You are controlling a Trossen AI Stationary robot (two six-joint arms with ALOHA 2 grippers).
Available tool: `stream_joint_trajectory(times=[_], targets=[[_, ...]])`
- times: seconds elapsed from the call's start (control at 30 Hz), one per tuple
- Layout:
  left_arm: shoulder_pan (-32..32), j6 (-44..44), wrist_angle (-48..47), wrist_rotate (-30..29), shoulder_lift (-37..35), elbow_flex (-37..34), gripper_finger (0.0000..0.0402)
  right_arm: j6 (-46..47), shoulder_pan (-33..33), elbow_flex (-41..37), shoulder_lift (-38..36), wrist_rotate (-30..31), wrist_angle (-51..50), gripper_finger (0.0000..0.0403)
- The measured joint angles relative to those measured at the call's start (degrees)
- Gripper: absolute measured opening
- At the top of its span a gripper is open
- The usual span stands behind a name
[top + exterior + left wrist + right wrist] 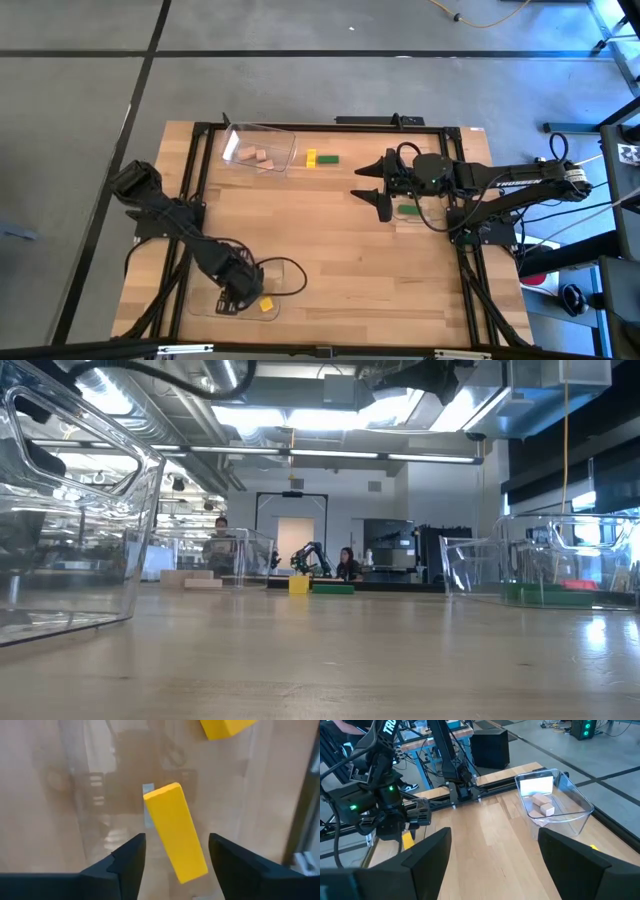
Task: Sort & place blocks by color
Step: Put the green block into the top right transparent bin
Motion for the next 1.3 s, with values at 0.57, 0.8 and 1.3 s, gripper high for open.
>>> stream_joint_trajectory(times=[0.57, 0.8, 1.3], targets=[[11.68, 3.94, -3.89, -9.82, -22.73, 9.12, 0.0214, 0.00, 0.00, 0.00, 0.00, -0.13, 0.00, 0.0300], [25.94, 18.45, 3.36, -20.24, -34.85, 9.12, 0.0214, 0.06, 0.00, 0.00, 0.00, -0.17, 0.03, 0.0300], [36.62, 32.22, 39.93, -7.62, -38.45, -2.26, 0.0213, 4.92, 0.02, 0.02, 0.00, -0.17, -0.02, 0.0300]])
